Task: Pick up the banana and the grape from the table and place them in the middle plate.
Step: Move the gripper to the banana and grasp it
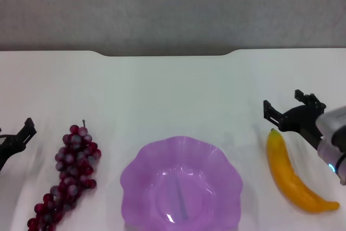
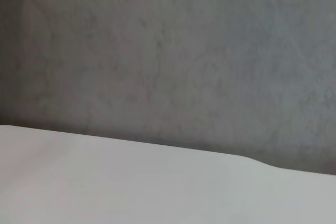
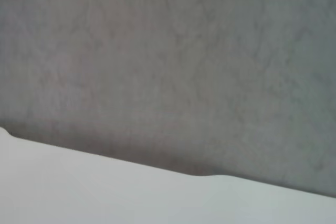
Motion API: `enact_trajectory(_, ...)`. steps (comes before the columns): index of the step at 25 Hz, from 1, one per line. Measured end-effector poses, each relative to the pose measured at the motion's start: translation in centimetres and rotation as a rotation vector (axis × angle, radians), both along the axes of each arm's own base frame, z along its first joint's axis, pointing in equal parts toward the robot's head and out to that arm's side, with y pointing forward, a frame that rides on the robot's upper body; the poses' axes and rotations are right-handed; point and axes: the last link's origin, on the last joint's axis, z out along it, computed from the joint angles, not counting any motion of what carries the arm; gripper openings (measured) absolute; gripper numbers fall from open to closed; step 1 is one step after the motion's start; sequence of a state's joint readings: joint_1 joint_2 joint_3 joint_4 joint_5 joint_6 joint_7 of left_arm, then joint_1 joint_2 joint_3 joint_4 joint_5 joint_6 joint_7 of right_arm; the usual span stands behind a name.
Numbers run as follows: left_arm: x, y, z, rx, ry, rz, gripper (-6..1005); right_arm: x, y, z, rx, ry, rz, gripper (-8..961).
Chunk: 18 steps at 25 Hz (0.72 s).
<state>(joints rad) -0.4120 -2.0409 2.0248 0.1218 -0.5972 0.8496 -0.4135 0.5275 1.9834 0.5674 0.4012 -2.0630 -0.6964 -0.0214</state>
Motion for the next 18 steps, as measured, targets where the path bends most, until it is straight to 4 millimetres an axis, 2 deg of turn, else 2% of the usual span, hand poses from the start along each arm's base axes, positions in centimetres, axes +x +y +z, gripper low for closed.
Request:
enact_trajectory(3, -0.1, -0.1, 0.0, 0.0, 0.002, 0.004, 889, -0.7, 0.7, 0.4, -0.039, -0.011, -0.032, 880)
enact_trajectory(8, -0.2, 0.0, 0.1, 0.003, 0.001, 0.01, 890, -2.3, 1.3, 2.4, -0.094, -0.052, -0.099, 880)
enact_trajectory(16, -0.1, 0.1, 0.1, 0.001, 0.004, 0.012, 890, -5.1, 0.9, 5.8, -0.298, -0.032, -0.161, 879)
enact_trajectory(18, -0.1, 0.2, 0.1, 0.001, 0.004, 0.012, 890, -5.9, 0.9, 6.1, -0.362, -0.027, -0.182, 879)
